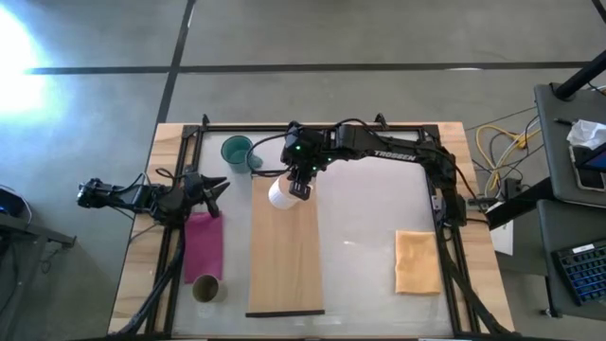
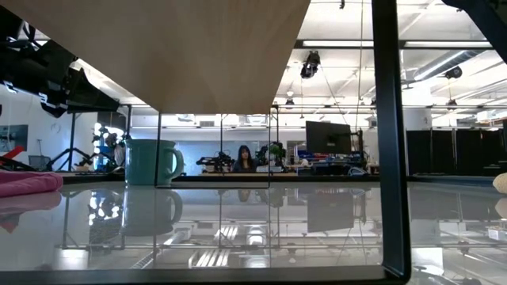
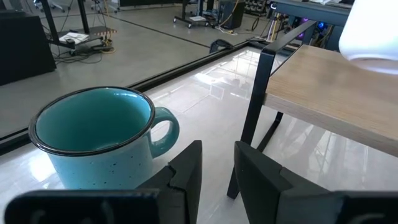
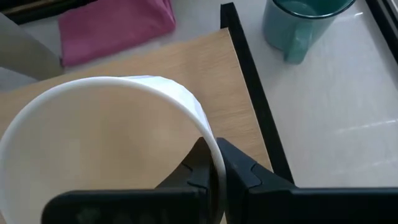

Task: Stack small to large cups/mugs on shelf
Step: Put the white mug on the shelf

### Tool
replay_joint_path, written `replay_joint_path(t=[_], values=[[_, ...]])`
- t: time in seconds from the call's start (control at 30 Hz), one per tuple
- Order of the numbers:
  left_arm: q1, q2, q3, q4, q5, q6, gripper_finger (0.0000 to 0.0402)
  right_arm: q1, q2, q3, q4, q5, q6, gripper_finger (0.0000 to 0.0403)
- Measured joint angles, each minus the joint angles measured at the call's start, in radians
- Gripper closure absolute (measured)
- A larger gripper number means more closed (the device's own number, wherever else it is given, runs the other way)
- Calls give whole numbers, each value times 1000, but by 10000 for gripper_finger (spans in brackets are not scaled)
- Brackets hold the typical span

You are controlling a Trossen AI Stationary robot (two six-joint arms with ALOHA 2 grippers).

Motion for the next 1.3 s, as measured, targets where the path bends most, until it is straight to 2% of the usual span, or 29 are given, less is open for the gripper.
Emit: replay_joint_path(t=[0.17, 0.6, 1.3], values=[[0, 0, 0, 0, 0, 0, 322, 0, 0, 4, 1, 0, -2, 386], [0, 0, 0, 0, 0, 0, 322, -2, -1, -2, 7, 0, -1, 320], [0, 0, 0, 0, 0, 0, 322, -2, -5, -2, 29, -13, 26, 281]])
